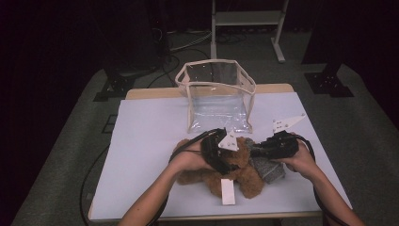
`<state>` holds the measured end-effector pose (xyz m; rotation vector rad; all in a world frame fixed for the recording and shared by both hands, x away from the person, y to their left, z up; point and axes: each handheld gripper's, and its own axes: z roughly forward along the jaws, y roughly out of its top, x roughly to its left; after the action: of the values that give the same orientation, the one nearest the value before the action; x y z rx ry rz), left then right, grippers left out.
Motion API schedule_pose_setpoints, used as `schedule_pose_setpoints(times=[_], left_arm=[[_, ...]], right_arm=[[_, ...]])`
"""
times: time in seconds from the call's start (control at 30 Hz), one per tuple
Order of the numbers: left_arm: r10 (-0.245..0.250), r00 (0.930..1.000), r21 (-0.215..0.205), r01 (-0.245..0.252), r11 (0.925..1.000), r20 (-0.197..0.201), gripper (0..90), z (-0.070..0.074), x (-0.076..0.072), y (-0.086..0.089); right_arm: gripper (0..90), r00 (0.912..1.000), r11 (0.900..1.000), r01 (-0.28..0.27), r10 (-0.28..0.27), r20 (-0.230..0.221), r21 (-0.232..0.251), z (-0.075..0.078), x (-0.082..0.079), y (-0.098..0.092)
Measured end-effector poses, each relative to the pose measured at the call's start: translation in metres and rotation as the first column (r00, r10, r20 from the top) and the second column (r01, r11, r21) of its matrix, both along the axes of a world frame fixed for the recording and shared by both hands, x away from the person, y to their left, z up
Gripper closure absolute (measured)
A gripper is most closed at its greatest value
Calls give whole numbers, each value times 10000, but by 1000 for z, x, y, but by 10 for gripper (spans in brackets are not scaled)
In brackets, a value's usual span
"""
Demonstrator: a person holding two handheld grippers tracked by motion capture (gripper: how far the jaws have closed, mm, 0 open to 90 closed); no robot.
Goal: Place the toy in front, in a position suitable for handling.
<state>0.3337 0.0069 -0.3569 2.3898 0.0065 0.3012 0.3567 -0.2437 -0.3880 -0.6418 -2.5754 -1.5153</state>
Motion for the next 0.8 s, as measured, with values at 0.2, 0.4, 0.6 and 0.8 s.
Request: schedule_pose_setpoints(times=[0.2, 0.4, 0.6, 0.8], left_arm=[[32, 9988, -1279, -93, 9917, -485, 365, 9, 4, 9], [-238, 9968, -2685, 26, 9633, -757, 372, 27, 4, 18], [-748, 9933, -4720, 245, 8812, -880, 367, 53, 1, 31], [-789, 9879, -5120, -5, 8590, -1335, 368, 33, 0, 52]], right_arm=[[732, 9997, 9994, 122, -130, 227, 331, 11, 0, -7], [732, 9961, 9981, 14, -68, 877, 608, 44, -6, -12], [733, 9779, 9984, -229, 116, 2085, 518, 104, -19, -9], [733, 9660, 9980, -568, 623, 2509, -293, 126, -24, 21]])
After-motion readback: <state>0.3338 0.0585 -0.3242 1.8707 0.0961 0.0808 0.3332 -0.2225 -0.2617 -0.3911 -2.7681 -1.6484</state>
